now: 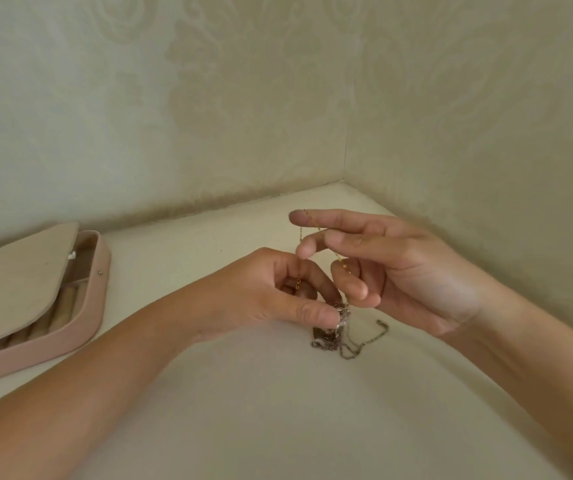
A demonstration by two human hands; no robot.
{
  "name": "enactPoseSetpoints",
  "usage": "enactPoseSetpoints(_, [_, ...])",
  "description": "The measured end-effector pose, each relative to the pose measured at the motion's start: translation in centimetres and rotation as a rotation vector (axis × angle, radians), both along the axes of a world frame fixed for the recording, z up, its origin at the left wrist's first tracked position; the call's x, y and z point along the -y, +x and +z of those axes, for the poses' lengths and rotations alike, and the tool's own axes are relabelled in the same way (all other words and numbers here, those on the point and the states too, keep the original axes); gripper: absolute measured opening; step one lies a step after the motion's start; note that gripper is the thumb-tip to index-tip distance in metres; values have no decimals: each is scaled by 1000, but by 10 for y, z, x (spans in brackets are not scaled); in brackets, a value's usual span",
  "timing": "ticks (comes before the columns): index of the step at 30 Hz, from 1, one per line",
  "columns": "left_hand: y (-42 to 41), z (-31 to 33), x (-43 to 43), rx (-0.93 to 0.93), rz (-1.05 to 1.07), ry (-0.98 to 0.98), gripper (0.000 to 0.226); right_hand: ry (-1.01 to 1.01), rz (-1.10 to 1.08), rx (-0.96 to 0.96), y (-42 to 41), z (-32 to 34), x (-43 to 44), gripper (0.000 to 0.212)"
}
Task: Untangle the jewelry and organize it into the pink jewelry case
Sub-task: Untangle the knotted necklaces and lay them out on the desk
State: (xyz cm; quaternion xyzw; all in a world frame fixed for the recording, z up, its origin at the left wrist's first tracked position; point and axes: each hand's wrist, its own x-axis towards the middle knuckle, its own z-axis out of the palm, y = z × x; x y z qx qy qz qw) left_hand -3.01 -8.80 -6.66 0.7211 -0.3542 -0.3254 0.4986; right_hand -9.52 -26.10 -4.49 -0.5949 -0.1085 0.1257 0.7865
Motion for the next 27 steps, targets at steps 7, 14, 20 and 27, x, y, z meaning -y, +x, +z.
enactPoseSetpoints(7, [2, 1, -2, 43, 36, 3, 6, -84, -223, -100, 3, 1, 9, 22])
enactPoseSetpoints(14, [8, -5, 2, -168, 186, -206, 7, -628, -566, 120, 3, 4, 11, 9])
enactPoseSetpoints(20, [9, -6, 4, -177, 220, -270, 14, -665, -405, 161, -1, 0, 1, 26])
enactPoseSetpoints(27, [10, -11, 8, -259, 228, -346, 14, -598, -437, 174, -2, -5, -5, 13])
